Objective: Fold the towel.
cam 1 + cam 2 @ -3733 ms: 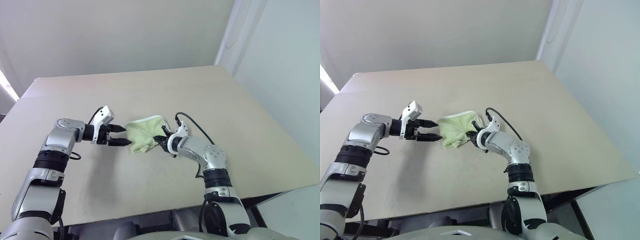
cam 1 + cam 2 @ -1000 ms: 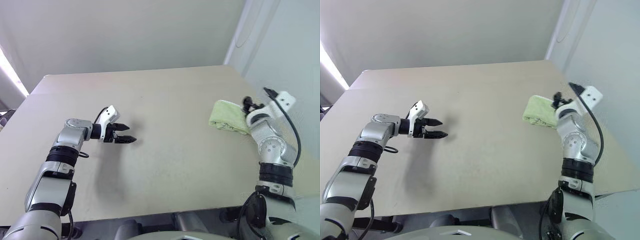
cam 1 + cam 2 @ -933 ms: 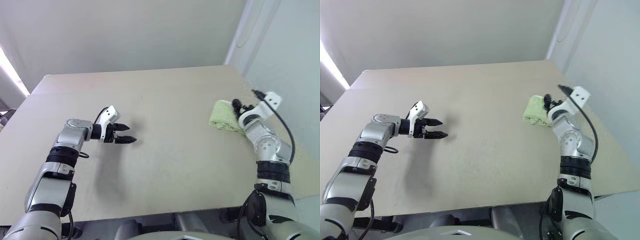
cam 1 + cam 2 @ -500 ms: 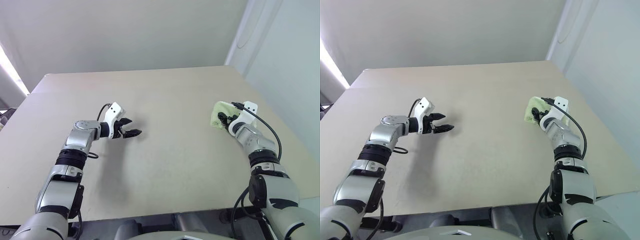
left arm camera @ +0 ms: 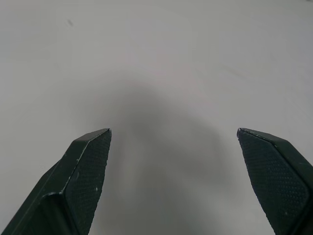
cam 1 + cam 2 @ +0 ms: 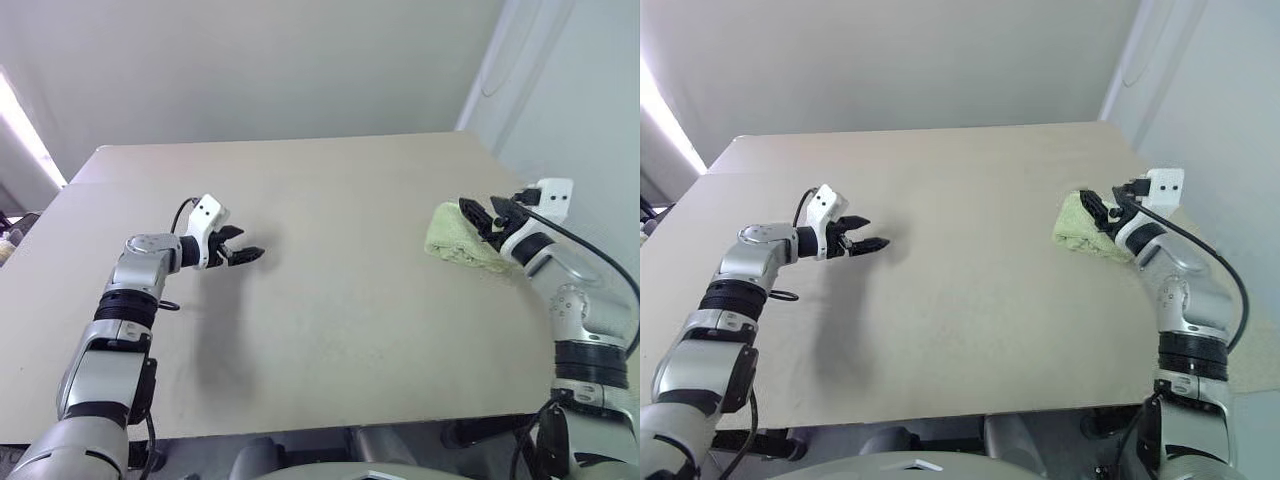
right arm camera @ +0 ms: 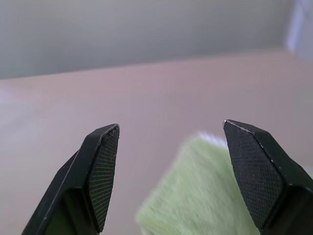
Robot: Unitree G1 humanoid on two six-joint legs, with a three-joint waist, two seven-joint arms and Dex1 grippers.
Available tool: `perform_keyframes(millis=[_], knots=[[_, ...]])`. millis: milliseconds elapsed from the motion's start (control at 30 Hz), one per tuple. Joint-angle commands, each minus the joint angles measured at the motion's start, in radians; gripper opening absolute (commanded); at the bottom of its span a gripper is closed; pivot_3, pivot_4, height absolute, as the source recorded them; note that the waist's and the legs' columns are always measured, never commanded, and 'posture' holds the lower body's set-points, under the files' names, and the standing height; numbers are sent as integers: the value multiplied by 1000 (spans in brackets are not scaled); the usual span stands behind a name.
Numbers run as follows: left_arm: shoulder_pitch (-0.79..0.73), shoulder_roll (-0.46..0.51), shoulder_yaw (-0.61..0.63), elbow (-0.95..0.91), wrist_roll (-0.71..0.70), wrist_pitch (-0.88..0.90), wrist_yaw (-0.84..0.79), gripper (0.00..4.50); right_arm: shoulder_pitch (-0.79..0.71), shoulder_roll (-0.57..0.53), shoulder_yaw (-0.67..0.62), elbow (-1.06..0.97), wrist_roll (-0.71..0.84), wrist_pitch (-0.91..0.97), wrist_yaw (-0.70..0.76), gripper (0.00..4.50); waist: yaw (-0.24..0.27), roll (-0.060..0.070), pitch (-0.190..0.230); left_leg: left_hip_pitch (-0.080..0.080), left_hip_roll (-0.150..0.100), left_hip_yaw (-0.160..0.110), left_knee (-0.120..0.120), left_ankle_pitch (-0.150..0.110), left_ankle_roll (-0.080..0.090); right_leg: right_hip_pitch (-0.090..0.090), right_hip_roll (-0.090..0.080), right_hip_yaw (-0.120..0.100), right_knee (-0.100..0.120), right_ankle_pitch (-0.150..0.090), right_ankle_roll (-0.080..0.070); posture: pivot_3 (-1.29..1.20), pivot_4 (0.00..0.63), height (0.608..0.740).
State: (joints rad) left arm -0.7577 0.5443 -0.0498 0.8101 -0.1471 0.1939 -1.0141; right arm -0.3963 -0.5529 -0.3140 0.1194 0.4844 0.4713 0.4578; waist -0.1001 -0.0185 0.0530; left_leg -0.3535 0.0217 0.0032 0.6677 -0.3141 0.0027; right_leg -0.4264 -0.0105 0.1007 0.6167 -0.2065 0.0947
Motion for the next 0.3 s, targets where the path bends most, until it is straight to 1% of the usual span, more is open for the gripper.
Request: perform_keyframes(millis=[33,200,300], knots=[[-30,-7,25,40,7,-60,14,4381,38,-39,38,-36,-36,-36,78,3566,4,0,0,0,0,0,0,0,0,0,0,0,0,0,0,0,0,712],[-11,-24,37,44,-10,-64,-2,4381,157,-95,53,-162,39,73,227,3566,7,0,0,-1,0,0,0,0,0,0,0,0,0,0,-1,0,0,712],[-18,-34,39,60,-6,-71,0,4381,207,-117,53,-212,62,128,259,3566,8,0,0,-2,-1,0,0,0,0,0,0,0,-1,1,-1,0,0,712]])
